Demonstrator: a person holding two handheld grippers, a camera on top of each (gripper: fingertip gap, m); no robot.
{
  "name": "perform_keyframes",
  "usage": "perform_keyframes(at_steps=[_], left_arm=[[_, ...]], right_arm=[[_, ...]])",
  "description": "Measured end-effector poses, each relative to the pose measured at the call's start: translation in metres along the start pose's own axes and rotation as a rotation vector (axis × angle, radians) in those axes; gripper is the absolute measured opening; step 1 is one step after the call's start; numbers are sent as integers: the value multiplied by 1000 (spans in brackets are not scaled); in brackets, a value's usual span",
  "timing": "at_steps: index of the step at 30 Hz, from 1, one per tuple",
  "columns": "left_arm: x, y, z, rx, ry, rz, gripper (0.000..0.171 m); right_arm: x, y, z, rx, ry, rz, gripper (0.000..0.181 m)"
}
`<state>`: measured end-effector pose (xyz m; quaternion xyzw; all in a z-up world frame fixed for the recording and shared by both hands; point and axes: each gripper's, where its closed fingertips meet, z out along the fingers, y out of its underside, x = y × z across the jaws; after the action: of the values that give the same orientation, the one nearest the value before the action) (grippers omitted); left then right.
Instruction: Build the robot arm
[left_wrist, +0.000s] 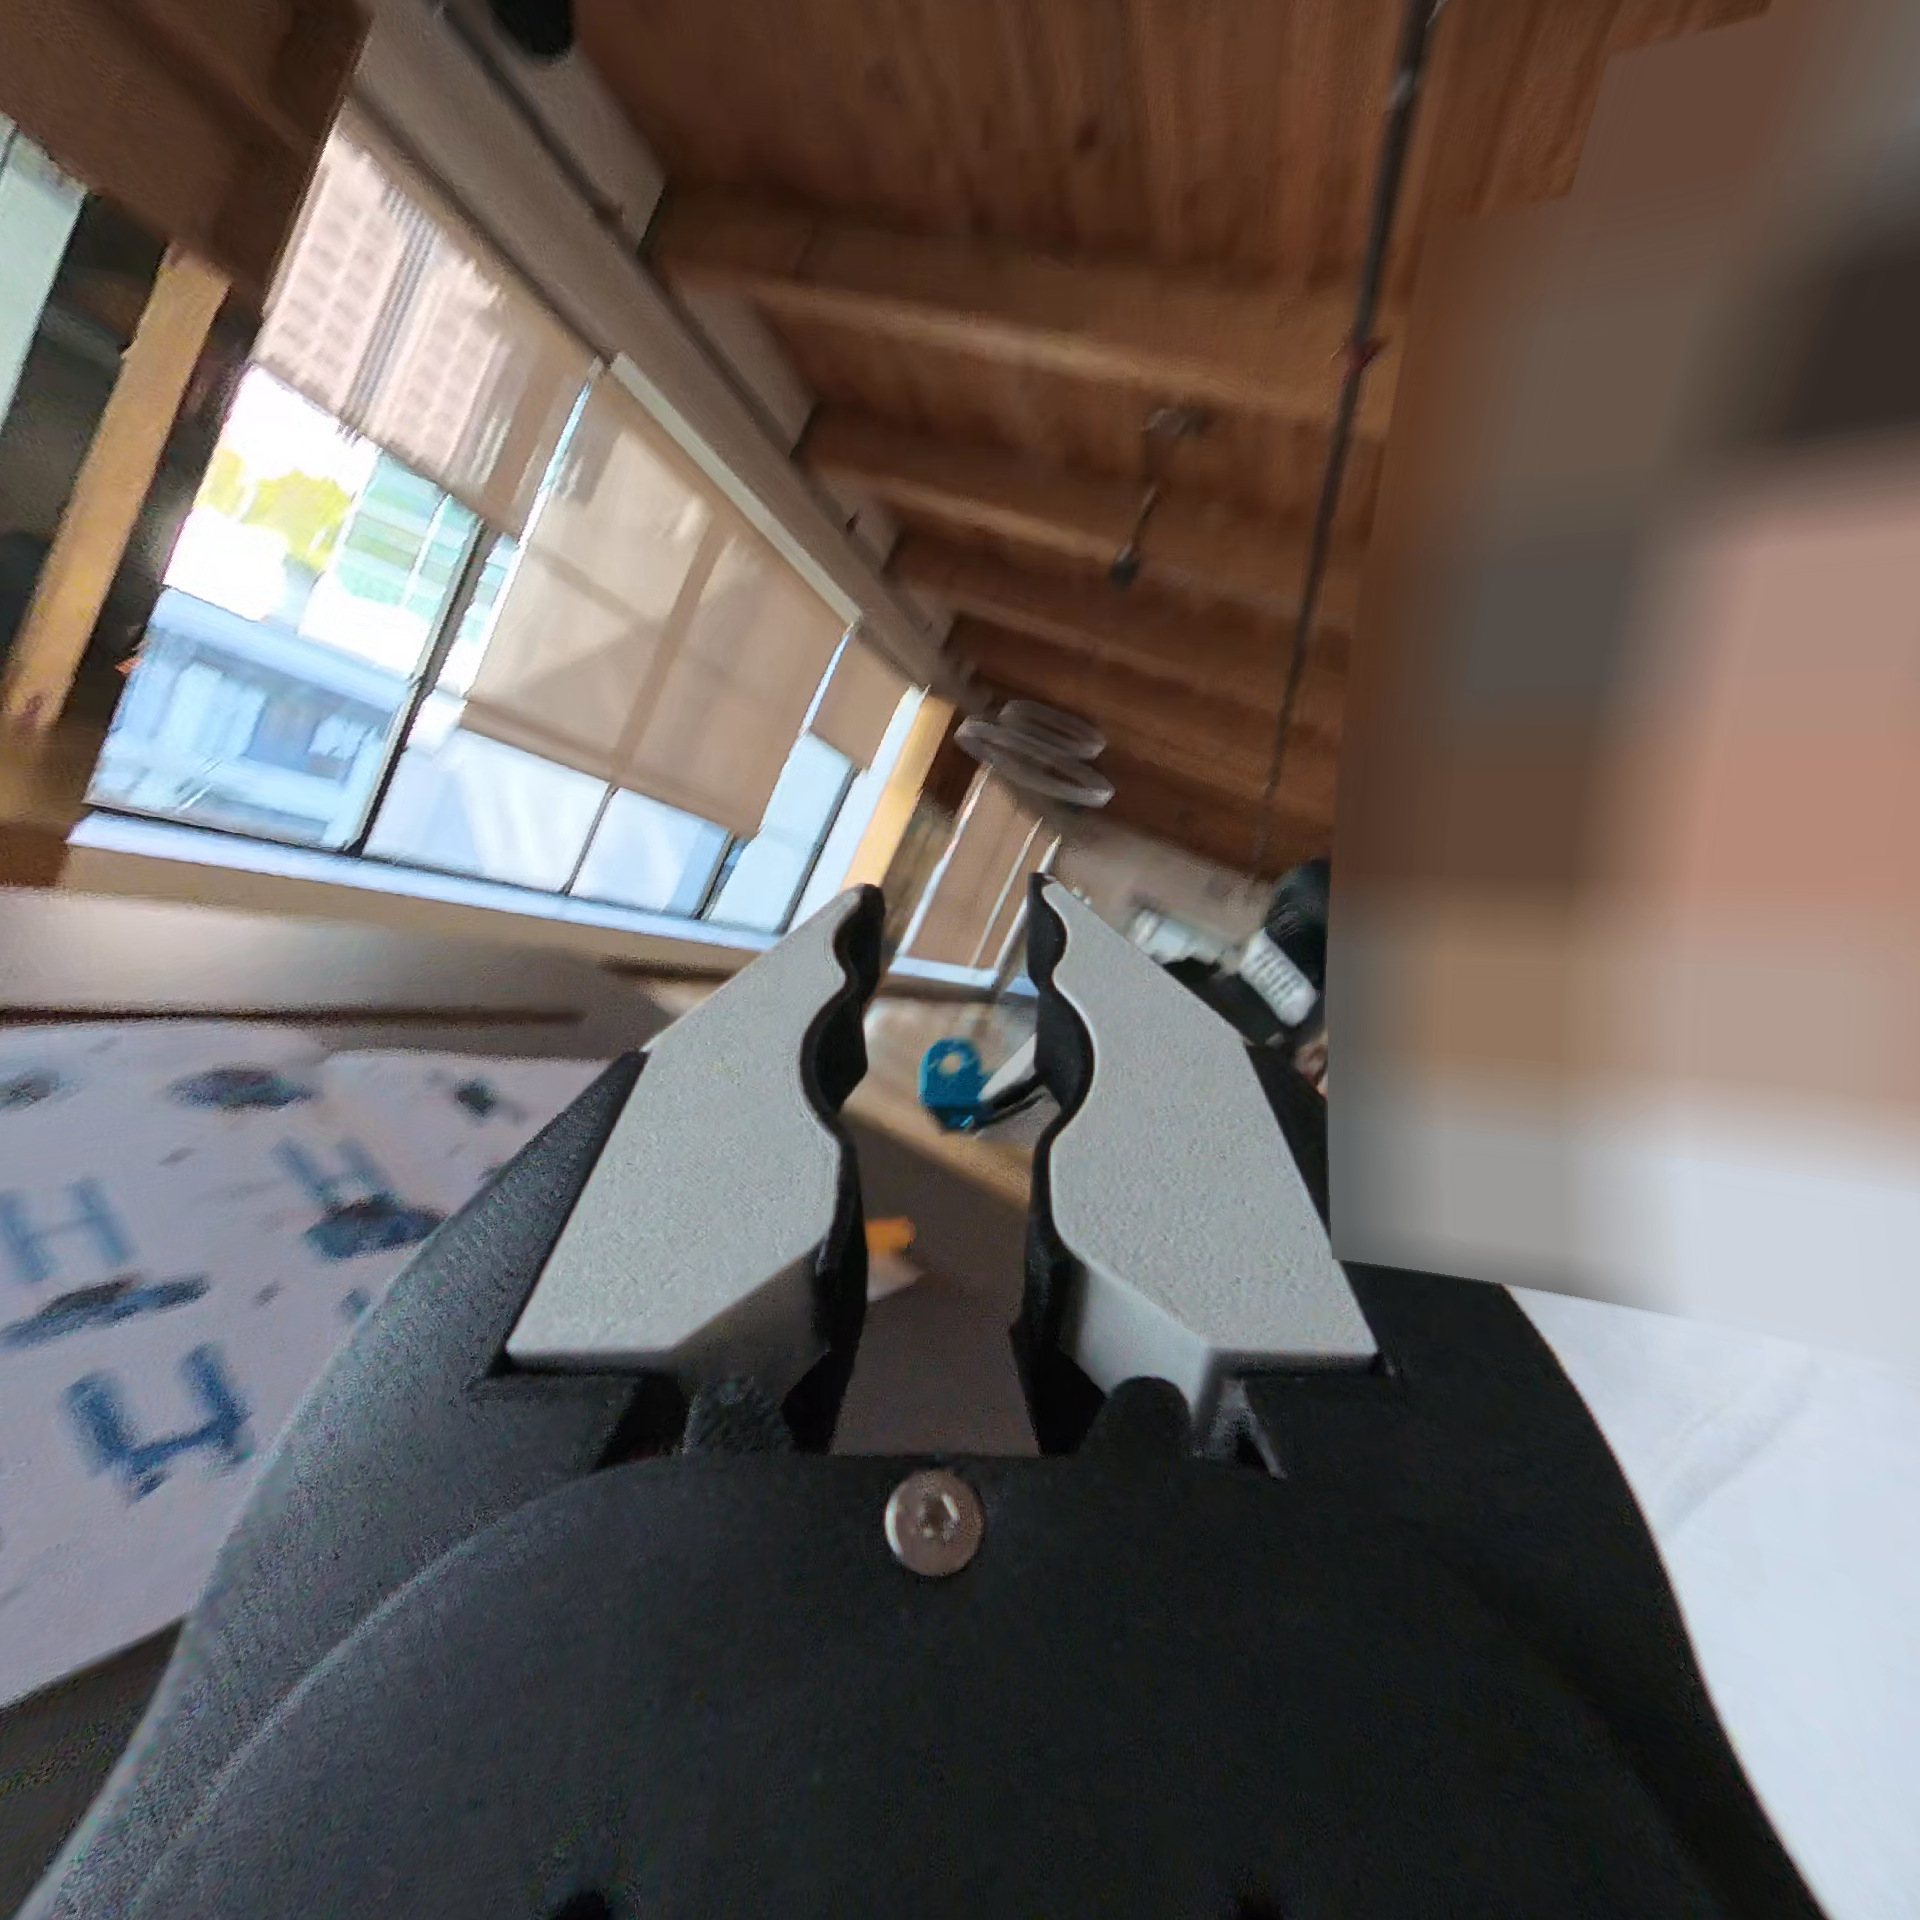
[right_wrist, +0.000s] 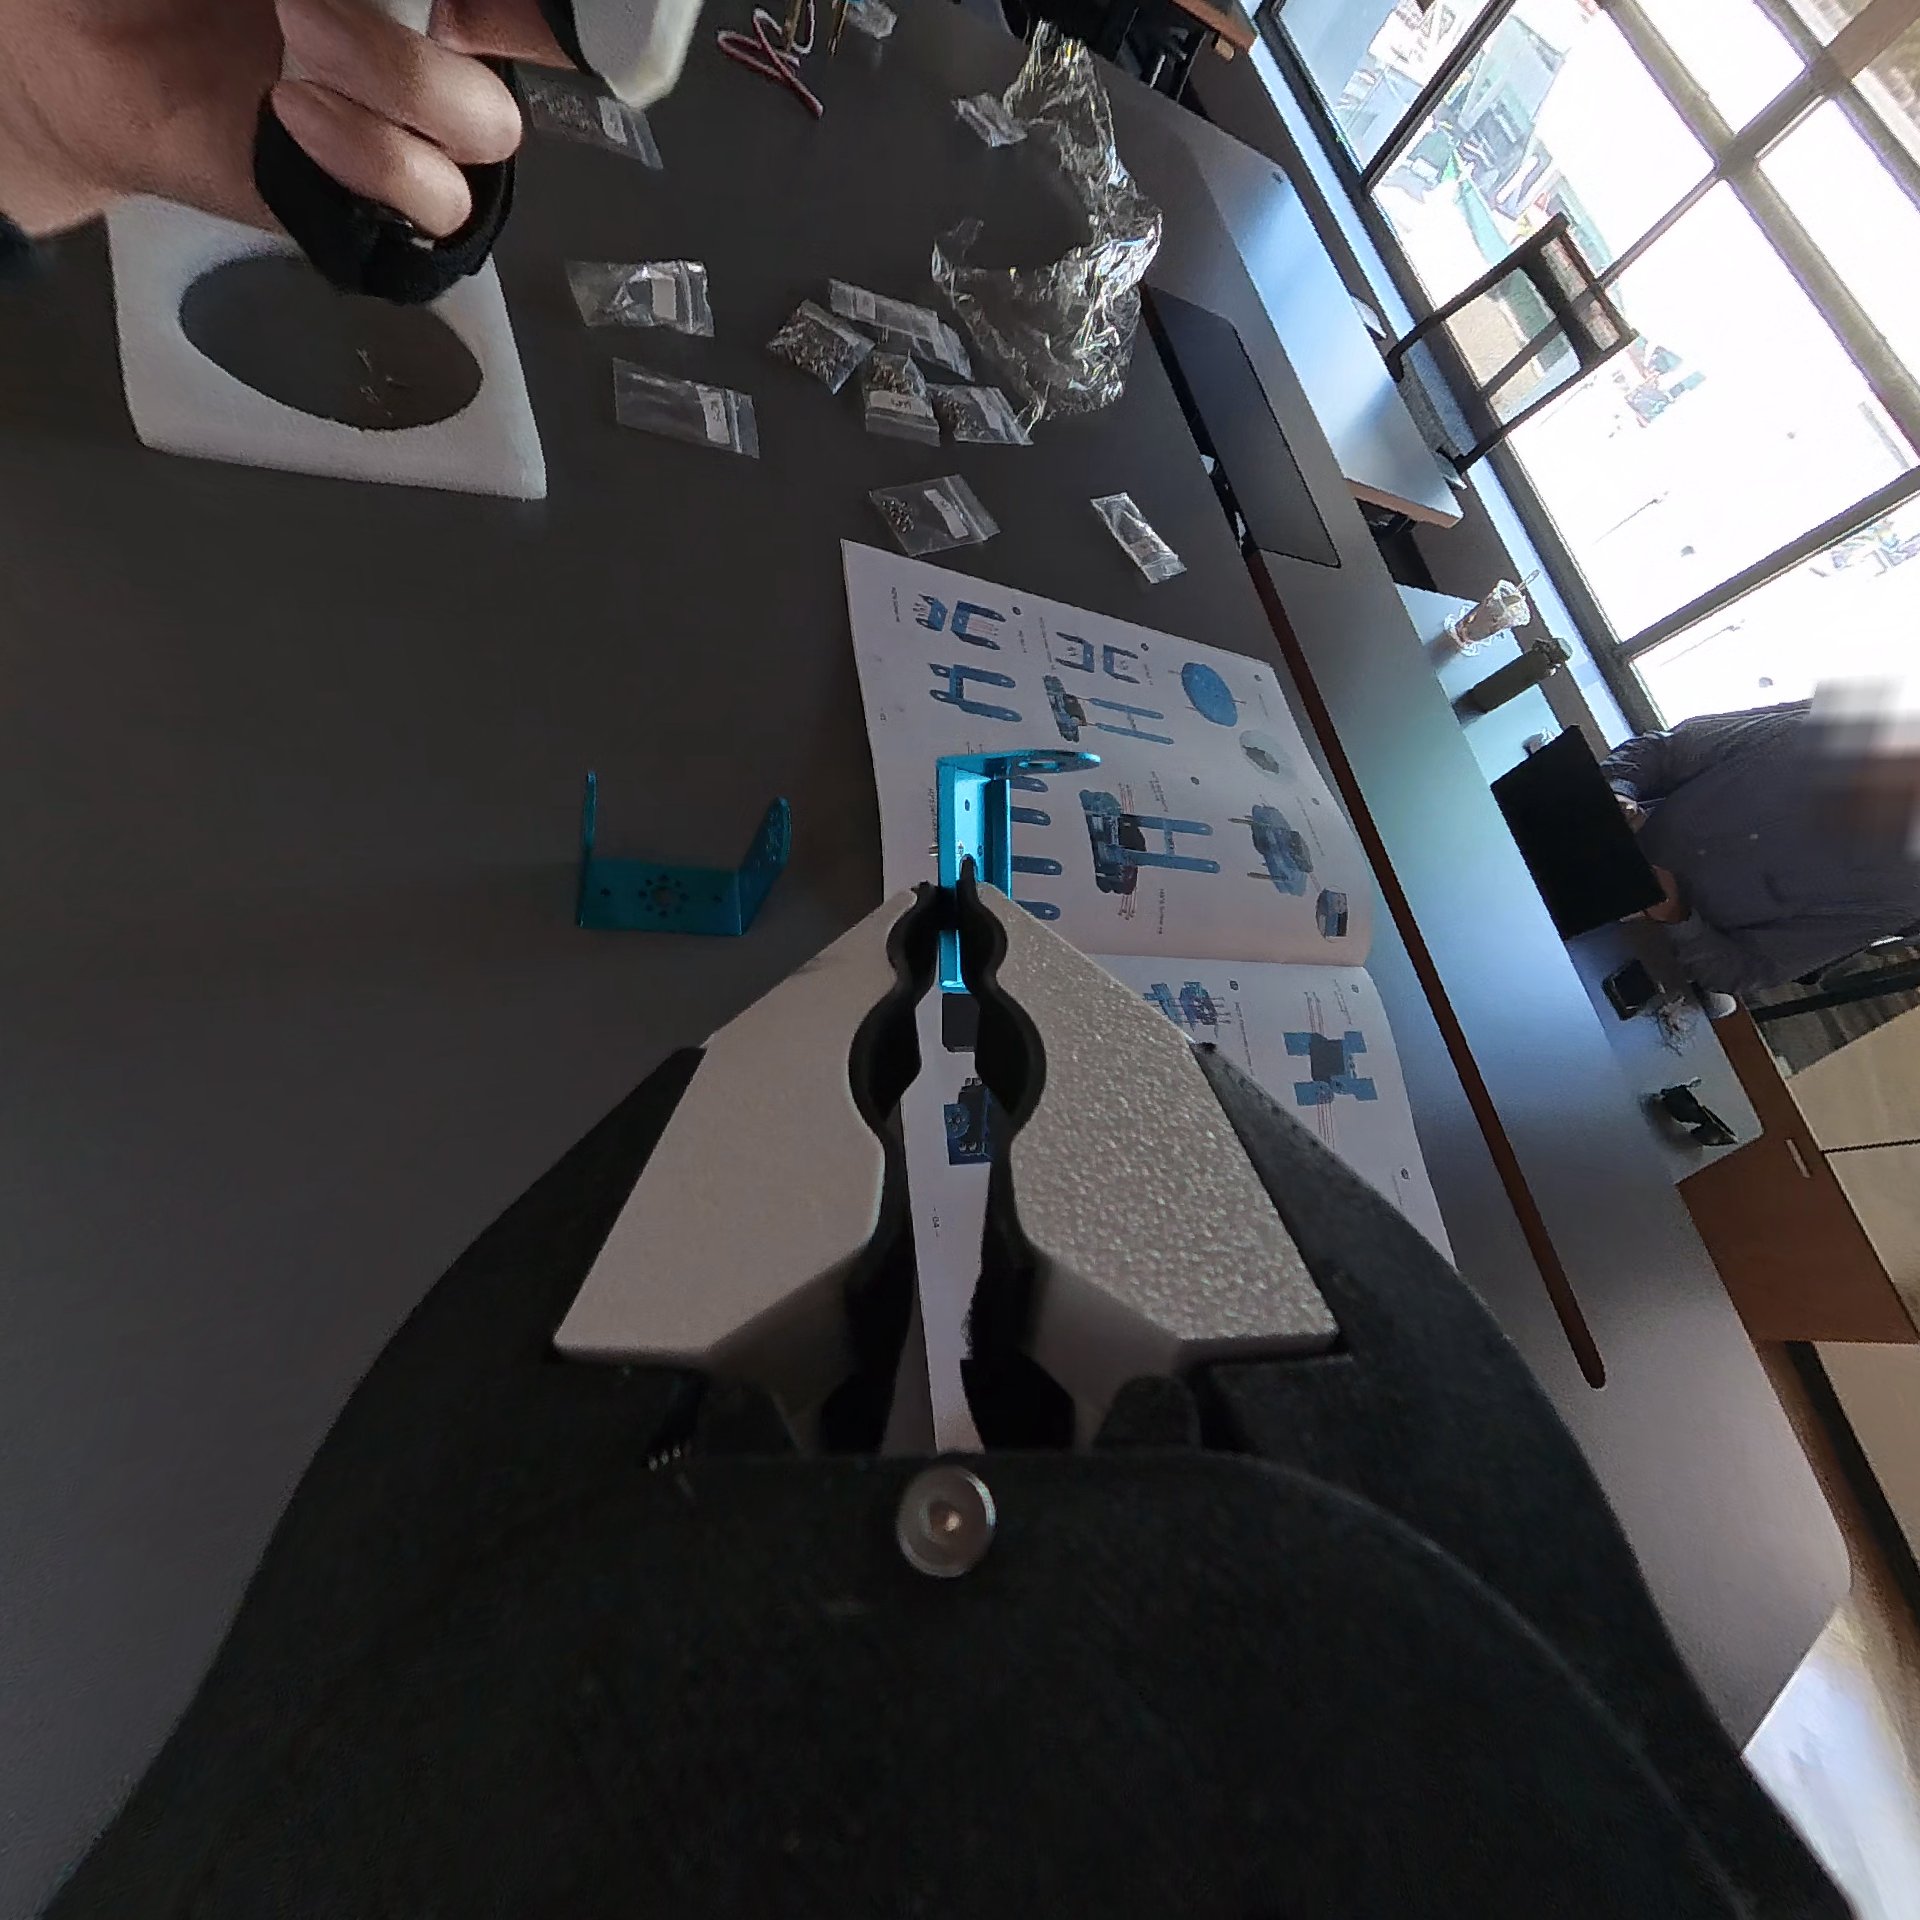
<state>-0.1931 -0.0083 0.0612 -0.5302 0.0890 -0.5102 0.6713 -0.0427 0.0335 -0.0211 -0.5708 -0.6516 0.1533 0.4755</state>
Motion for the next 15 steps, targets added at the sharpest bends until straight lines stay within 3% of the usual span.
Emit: perform_keyframes(at_steps=[1,4,7,11,15], left_arm=[[-12,14,1,-102,-57,31,30],[-32,56,5,-379,-98,88,47],[-43,91,11,-595,-76,163,51],[-44,110,12,-722,46,177,50],[-51,100,-5,-740,115,126,45]], right_arm=[[-1,1,4,-10,6,-9,1],[-8,6,19,-48,24,-53,1],[-18,9,38,-77,17,-84,2],[-28,2,65,-110,57,-120,2],[-37,-11,85,-125,100,-113,2]])
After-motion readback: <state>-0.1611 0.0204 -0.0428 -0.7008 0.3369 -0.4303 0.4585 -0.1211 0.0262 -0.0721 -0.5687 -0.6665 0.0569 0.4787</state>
